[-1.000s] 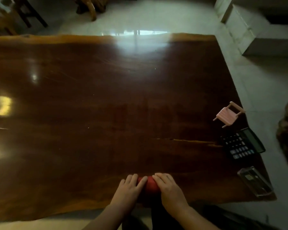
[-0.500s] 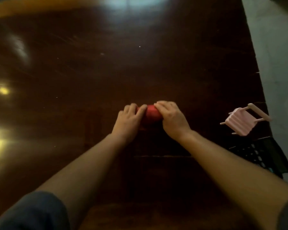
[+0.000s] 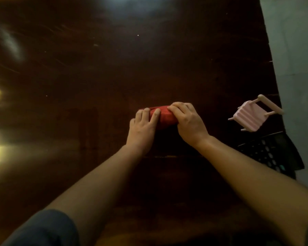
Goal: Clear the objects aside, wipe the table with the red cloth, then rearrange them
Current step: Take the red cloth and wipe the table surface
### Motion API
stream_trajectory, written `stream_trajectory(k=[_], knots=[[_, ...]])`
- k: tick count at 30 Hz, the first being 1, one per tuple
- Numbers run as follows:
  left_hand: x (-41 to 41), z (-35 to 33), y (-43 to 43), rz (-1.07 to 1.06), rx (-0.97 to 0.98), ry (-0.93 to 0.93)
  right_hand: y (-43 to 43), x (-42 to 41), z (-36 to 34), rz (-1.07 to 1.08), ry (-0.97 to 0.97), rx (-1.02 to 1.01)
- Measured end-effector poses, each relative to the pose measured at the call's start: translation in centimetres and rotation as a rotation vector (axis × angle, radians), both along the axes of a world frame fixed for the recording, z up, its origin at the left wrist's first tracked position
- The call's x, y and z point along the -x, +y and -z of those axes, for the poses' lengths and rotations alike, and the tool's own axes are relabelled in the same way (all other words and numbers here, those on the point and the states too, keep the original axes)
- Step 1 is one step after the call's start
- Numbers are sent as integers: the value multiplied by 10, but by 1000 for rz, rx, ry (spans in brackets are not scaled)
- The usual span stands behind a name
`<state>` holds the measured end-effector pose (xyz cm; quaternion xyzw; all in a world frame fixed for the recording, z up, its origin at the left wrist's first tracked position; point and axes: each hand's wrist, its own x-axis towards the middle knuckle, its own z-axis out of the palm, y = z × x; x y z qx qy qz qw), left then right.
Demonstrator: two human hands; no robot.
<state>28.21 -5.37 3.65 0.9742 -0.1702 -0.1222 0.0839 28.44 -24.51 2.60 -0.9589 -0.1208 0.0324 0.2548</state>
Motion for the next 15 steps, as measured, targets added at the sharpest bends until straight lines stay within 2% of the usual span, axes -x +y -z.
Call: stream_trajectory(k=[9, 15], knots=[[160, 12, 7, 120, -18, 60, 4, 173, -5, 66, 105, 33], [287, 13, 24, 209, -103, 290, 21, 308, -13, 63, 212, 76]])
